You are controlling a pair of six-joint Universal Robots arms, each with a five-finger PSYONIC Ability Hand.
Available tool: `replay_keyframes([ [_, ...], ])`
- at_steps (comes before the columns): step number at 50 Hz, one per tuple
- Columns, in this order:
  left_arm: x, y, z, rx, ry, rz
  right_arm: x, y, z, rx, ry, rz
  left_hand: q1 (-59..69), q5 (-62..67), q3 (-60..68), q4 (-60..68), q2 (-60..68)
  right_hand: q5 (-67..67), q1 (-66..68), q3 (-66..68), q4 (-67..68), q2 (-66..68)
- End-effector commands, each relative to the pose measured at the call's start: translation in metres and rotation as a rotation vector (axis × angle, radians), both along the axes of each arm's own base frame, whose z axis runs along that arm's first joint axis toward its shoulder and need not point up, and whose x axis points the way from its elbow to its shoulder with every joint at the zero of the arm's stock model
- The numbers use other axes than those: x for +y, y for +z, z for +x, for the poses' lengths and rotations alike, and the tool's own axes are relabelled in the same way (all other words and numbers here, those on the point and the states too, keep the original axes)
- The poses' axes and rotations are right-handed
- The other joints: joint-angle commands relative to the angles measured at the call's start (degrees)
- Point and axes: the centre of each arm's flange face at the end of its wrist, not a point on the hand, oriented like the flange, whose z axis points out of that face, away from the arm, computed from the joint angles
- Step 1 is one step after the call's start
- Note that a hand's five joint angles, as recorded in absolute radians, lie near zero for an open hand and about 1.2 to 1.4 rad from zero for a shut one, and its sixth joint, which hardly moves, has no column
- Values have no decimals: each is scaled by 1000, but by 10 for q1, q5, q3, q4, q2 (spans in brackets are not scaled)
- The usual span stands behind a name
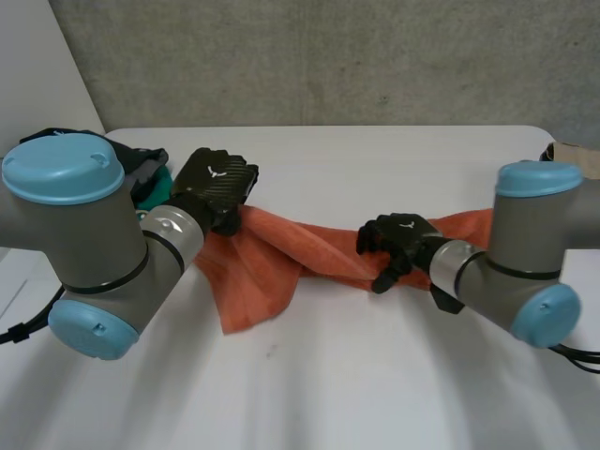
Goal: Fold the laundry.
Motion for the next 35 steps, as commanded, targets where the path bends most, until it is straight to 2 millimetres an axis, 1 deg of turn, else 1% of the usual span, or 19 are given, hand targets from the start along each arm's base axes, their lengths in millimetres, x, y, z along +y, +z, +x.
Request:
replay_keyframes([
  [1,-5,-3,2,0,8,1,-5,-13,18,22,-20,-52,156,147,119,113,114,51,29,40,40,27],
  [5,-12,-6,3,2,17,-3,-9,-26,21,58,-34,-61,156,147,119,113,114,56,34,45,45,32],
  [6,-15,-7,3,2,22,-3,-13,-30,20,75,-42,-68,156,147,119,113,114,80,58,69,68,55],
  [9,-21,-10,4,3,28,0,-18,-31,21,89,-42,-90,156,147,119,113,114,144,122,133,132,119],
  [12,-25,-11,3,4,22,-2,-24,-23,23,84,-41,-134,156,147,119,113,114,305,283,294,293,281],
  [13,-27,-12,1,7,16,-2,-28,-19,24,78,-41,-154,156,147,119,113,114,454,432,443,442,430],
  [16,-31,-11,-2,12,7,-13,-36,-9,26,62,-44,-203,156,147,119,113,114,455,433,444,444,431],
  [17,-35,-10,-4,15,4,-29,-43,-2,28,52,-47,-245,156,147,119,113,114,455,433,444,444,431],
  [20,-44,-4,-8,32,1,-65,-55,13,30,46,-57,-326,156,147,119,113,114,455,433,444,444,431],
  [21,-52,5,-10,50,2,-107,-65,26,29,47,-68,-391,156,147,119,113,114,455,433,444,444,431],
  [23,-62,17,-12,67,7,-164,-76,40,26,51,-84,-458,156,147,119,113,114,455,433,444,444,431],
  [24,-73,36,-13,93,18,-245,-88,56,24,55,-101,-542,156,147,119,113,114,455,433,444,444,431],
  [26,-84,59,-13,129,30,-339,-100,77,24,51,-117,-663,156,147,119,113,114,455,433,444,444,431],
  [27,-88,75,-12,153,37,-394,-105,89,25,43,-124,-733,156,147,119,113,114,455,433,444,444,431],
  [28,-93,106,-10,211,44,-509,-114,114,26,22,-144,-883,156,147,119,113,114,455,433,444,444,431],
  [31,-92,160,-7,325,48,-706,-122,150,27,-23,-184,-1101,156,147,119,113,114,455,433,444,444,431],
  [32,-88,184,-4,388,46,-790,-124,169,26,-64,-202,-1220,156,147,119,113,114,455,433,444,444,431],
  [33,-85,195,-3,422,43,-822,-123,181,25,-93,-209,-1282,156,147,119,113,114,455,433,444,444,431],
  [35,-80,208,-1,477,39,-854,-123,193,23,-133,-206,-1362,156,147,119,113,114,455,433,444,444,431],
])
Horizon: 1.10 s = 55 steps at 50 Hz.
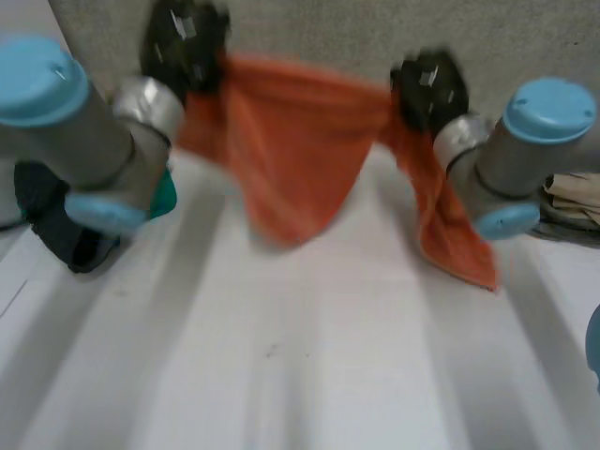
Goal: Fold the laundry.
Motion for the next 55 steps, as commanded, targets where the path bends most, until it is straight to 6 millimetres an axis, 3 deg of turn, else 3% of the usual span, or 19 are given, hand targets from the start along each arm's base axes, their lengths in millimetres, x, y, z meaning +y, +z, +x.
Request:
replay_keyframes([
  [1,14,93,11,244,-29,-306,-6,78,-7,-119,32,-486,156,147,119,112,114,150,190,122,116,141],
  [3,14,84,11,245,-35,-258,-6,75,-8,-118,65,-475,156,147,119,112,114,150,190,122,116,141],
  [6,13,51,13,209,-29,-139,-6,57,-12,-107,92,-385,156,147,119,112,114,150,190,122,116,141],
  [10,15,-9,15,124,-23,28,-6,19,-23,-65,82,-197,156,147,119,112,114,150,190,122,116,141],
  [14,23,-73,20,43,-17,195,13,-29,-29,26,114,67,156,147,119,112,114,150,190,122,116,141],
  [15,28,-97,22,9,-15,256,24,-51,-29,69,143,181,156,147,119,112,114,150,190,122,116,141],
  [17,32,-123,24,-29,-8,323,38,-77,-30,120,167,309,156,147,119,112,114,150,190,122,116,141],
  [18,35,-145,26,-67,3,376,49,-96,-32,169,181,400,156,147,119,112,114,150,190,122,116,141],
  [22,45,-182,29,-166,13,483,68,-129,-37,312,172,548,156,147,119,112,114,150,190,122,116,141],
  [27,51,-196,30,-257,19,565,72,-138,-45,379,121,615,156,147,119,112,114,150,190,122,116,141],
  [33,55,-203,34,-320,23,676,77,-130,-42,321,105,662,156,147,119,112,114,150,190,122,116,141],
  [37,54,-202,39,-324,22,717,86,-120,-39,297,119,661,-13,-22,-50,-57,-56,150,190,122,116,141],
  [40,53,-202,41,-318,14,734,89,-118,-37,288,121,656,-61,-69,-98,-104,-103,150,190,122,116,141],
  [49,38,-205,56,-268,31,785,87,-119,-37,263,116,658,-76,-85,-113,-120,-118,150,190,122,116,141],
  [55,30,-201,52,-226,6,781,86,-118,-39,255,112,664,-113,-122,-150,-157,-155,150,190,122,116,141],
])
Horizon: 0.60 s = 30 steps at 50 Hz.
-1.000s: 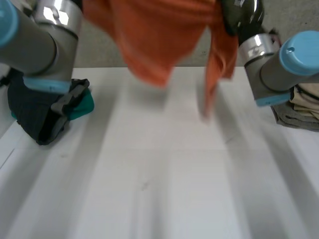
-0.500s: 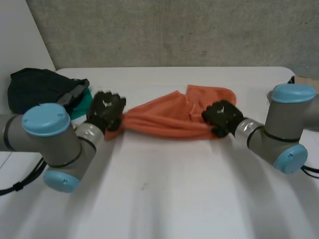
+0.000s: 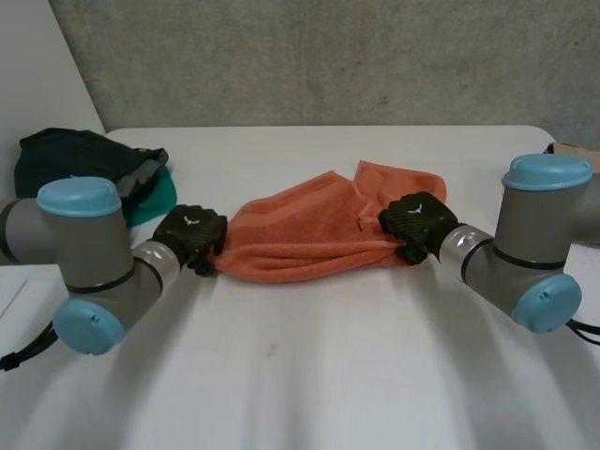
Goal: Fold the laundry.
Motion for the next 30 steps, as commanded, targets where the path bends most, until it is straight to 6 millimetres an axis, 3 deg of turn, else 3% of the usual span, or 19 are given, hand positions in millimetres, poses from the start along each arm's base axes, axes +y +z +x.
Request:
replay_keyframes([
  [1,-11,4,-3,51,-3,-1,-1,1,-1,-10,-9,10,35,36,36,36,37,131,184,122,114,132],
  [6,-18,5,-12,45,-2,-2,-3,1,-4,-22,-25,33,29,29,29,30,30,131,184,122,114,132],
  [8,-19,5,-13,37,8,6,-2,2,-4,-28,-27,49,47,47,48,48,49,14,67,5,-3,15],
  [9,-19,5,-14,29,14,17,-3,4,-4,-36,-33,65,137,137,138,138,139,-104,-50,-112,-121,-102],
  [11,-19,5,-15,21,17,29,-4,6,-5,-47,-43,87,283,284,284,285,285,-192,-139,-201,-209,-191],
  [13,-15,6,-18,2,16,52,-9,13,-9,-79,-78,119,308,308,308,309,309,-238,-184,-246,-255,-236],
  [21,0,16,-17,-29,12,113,-22,38,-31,-205,-208,266,308,308,308,309,309,-218,-164,-226,-235,-216],
  [24,0,22,-16,-17,7,89,-25,50,-41,-192,-227,243,308,308,308,309,309,-187,-134,-196,-204,-186],
  [30,1,34,-13,1,11,45,-24,52,-57,-84,-225,175,308,308,308,309,309,-145,-92,-154,-162,-144],
])
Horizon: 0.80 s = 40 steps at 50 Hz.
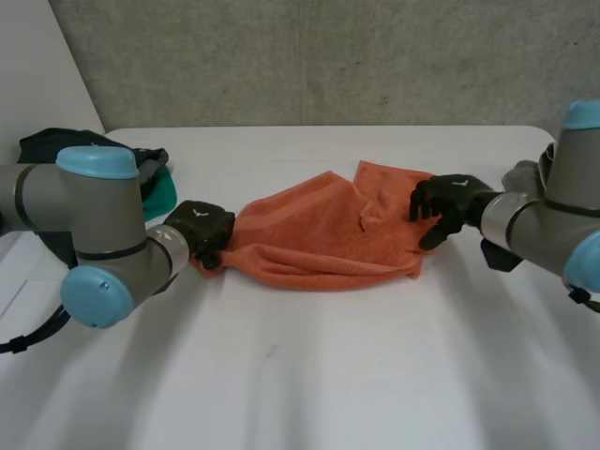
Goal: Fold the laundry.
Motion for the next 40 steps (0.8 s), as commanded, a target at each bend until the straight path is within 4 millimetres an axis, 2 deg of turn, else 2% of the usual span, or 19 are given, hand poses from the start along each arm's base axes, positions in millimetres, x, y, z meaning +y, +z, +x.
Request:
replay_keyframes([
  [1,2,15,4,24,1,-54,1,5,-19,133,6,-62,145,139,120,113,115,101,102,104,102,112],
  [8,5,26,5,37,-6,-77,13,-15,-26,220,30,-42,145,139,120,113,115,125,126,127,126,136],
  [12,6,25,5,39,-9,-78,13,-25,-23,213,43,-53,145,139,120,113,115,59,60,62,61,70],
  [17,5,23,5,37,-8,-72,-1,-39,-10,182,58,-151,145,139,120,113,115,-65,-64,-63,-64,-54],
  [26,2,28,12,44,10,-79,-26,-62,13,148,86,-254,145,139,120,113,115,-57,-56,-54,-56,-46],
  [35,-3,33,18,50,25,-90,-42,-77,35,122,142,-302,145,139,120,113,115,96,97,99,97,107],
  [38,-5,33,20,51,31,-91,-47,-77,39,124,142,-322,145,139,120,113,115,340,342,343,342,352],
  [40,-5,35,21,52,34,-96,-50,-70,38,128,137,-339,145,139,120,113,115,367,368,370,368,378],
])
